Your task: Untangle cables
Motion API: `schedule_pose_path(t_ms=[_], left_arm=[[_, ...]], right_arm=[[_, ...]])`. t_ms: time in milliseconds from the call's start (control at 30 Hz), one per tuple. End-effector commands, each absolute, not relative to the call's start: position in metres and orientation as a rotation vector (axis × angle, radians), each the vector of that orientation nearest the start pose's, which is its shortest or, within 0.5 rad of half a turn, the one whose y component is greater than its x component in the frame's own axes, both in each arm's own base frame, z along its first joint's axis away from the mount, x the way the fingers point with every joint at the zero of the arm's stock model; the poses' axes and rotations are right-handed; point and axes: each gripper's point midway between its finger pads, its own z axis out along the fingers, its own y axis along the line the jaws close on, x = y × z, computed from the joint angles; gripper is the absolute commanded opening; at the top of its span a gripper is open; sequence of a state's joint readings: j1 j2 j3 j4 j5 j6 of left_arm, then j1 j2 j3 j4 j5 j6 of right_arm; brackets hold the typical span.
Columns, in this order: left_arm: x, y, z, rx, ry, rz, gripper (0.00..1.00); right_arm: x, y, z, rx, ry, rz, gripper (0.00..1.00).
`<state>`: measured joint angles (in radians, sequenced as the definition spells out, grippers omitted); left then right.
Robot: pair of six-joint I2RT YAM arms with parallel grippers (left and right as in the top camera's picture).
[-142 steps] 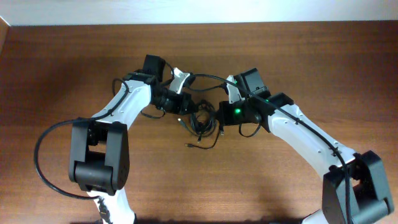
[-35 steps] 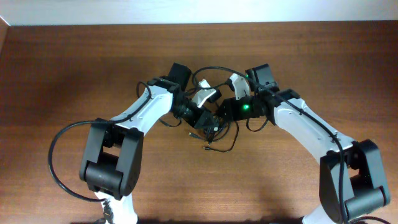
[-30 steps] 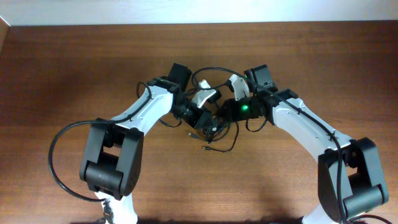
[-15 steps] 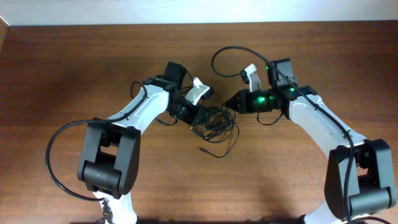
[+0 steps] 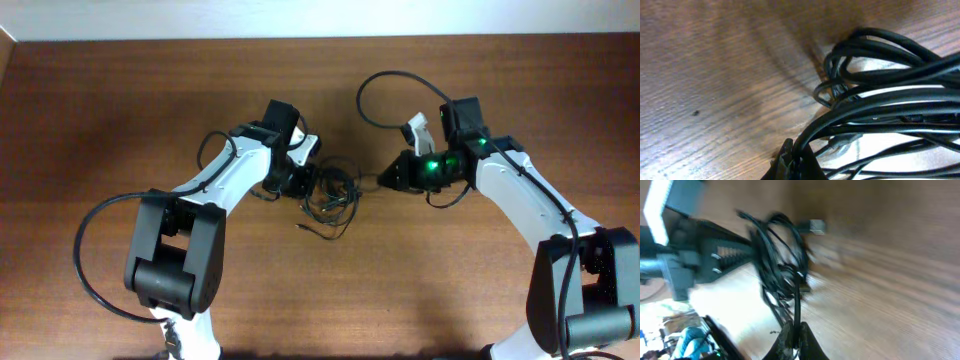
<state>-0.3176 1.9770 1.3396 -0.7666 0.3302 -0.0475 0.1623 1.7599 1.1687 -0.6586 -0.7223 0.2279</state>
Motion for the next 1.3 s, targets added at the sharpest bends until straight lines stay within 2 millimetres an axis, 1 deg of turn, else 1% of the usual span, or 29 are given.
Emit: schedule_pose_path(t_ms=[0, 33, 100, 133, 167, 233, 267, 300, 333, 367, 433, 500, 533, 567, 600, 633, 700, 733, 800, 833, 900, 933, 967, 1067, 1167, 1233, 1267], left_arm=[[0.357, -0.161, 0.015, 0.375, 3.002, -0.436, 0.00], [0.357, -0.161, 0.015, 0.376, 3.002, -0.437, 0.00], [0.358, -0.161, 0.015, 0.376, 3.002, -0.436, 0.00], [0.358, -0.161, 0.015, 0.376, 3.002, -0.436, 0.00], [0.358, -0.161, 0.015, 0.376, 3.002, -0.436, 0.00], [0.358, -0.161, 0.015, 0.376, 3.002, -0.436, 0.00], [0.358, -0.161, 0.015, 0.376, 3.002, -0.436, 0.00], [0.357, -0.161, 0.015, 0.376, 3.002, -0.436, 0.00], [0.357, -0.161, 0.015, 0.376, 3.002, -0.436, 0.00], [0.357, -0.161, 0.015, 0.376, 3.002, -0.436, 0.00], [0.357, -0.162, 0.015, 0.376, 3.002, -0.437, 0.00], [0.357, -0.162, 0.015, 0.375, 3.002, -0.438, 0.00], [0.357, -0.162, 0.015, 0.375, 3.002, -0.438, 0.00], [0.358, -0.162, 0.015, 0.375, 3.002, -0.439, 0.00], [0.357, -0.162, 0.015, 0.376, 3.001, -0.443, 0.00], [0.357, -0.162, 0.015, 0.376, 3.001, -0.443, 0.00], [0.357, -0.162, 0.015, 0.376, 3.002, -0.442, 0.00], [0.357, -0.162, 0.015, 0.376, 3.001, -0.442, 0.00], [0.357, -0.162, 0.015, 0.376, 3.002, -0.443, 0.00], [0.357, -0.162, 0.015, 0.376, 3.002, -0.443, 0.00], [0.357, -0.162, 0.015, 0.376, 3.001, -0.443, 0.00], [0.357, -0.162, 0.015, 0.376, 3.001, -0.443, 0.00], [0.357, -0.162, 0.015, 0.376, 3.002, -0.443, 0.00], [0.357, -0.162, 0.015, 0.376, 3.002, -0.443, 0.00], [0.357, -0.162, 0.015, 0.376, 3.002, -0.443, 0.00], [0.357, -0.162, 0.015, 0.376, 3.002, -0.443, 0.00], [0.357, -0.162, 0.015, 0.376, 3.002, -0.443, 0.00]], right_arm=[[0.344, 0.159, 0.089, -0.083, 2.821, 0.908, 0.04], [0.340, 0.165, 0.087, -0.105, 2.832, 0.902, 0.04], [0.330, 0.179, 0.085, -0.167, 2.860, 0.889, 0.09], [0.327, 0.180, 0.080, -0.142, 2.889, 0.835, 0.10], [0.326, 0.177, 0.071, -0.101, 2.928, 0.703, 0.16], [0.325, 0.178, 0.062, -0.133, 2.942, 0.608, 0.34], [0.326, 0.179, 0.060, -0.139, 2.942, 0.599, 0.44], [0.331, 0.179, 0.060, -0.139, 2.920, 0.599, 0.55], [0.337, 0.179, 0.062, -0.111, 2.902, 0.610, 0.64], [0.342, 0.181, 0.065, -0.072, 2.885, 0.643, 0.70], [0.359, 0.195, 0.082, -0.090, 2.778, 0.830, 0.70], [0.362, 0.200, 0.086, -0.087, 2.756, 0.865, 0.53], [0.360, 0.202, 0.084, -0.098, 2.761, 0.847, 0.37], [0.360, 0.203, 0.080, -0.105, 2.766, 0.815, 0.33], [0.364, 0.203, 0.078, -0.110, 2.753, 0.787, 0.30], [0.369, 0.207, 0.080, -0.111, 2.731, 0.807, 0.25], [0.366, 0.230, 0.098, -0.176, 2.663, 1.025, 0.24], [0.366, 0.237, 0.105, -0.201, 2.633, 1.094, 0.04], [0.367, 0.246, 0.116, -0.246, 2.577, 1.177, 0.04], [0.373, 0.251, 0.125, -0.251, 2.525, 1.214, 0.06], [0.385, 0.254, 0.133, -0.098, 2.509, 1.253, 0.20], [0.385, 0.254, 0.130, -0.064, 2.527, 1.238, 0.21], [0.384, 0.256, 0.122, -0.028, 2.556, 1.206, 0.24], [0.389, 0.258, 0.096, 0.085, 2.615, 1.146, 0.24], [0.396, 0.261, 0.086, 0.155, 2.617, 1.164, 0.27], [0.399, 0.262, 0.084, 0.147, 2.604, 1.170, 0.28], [0.400, 0.263, 0.080, 0.149, 2.608, 1.169, 0.28]])
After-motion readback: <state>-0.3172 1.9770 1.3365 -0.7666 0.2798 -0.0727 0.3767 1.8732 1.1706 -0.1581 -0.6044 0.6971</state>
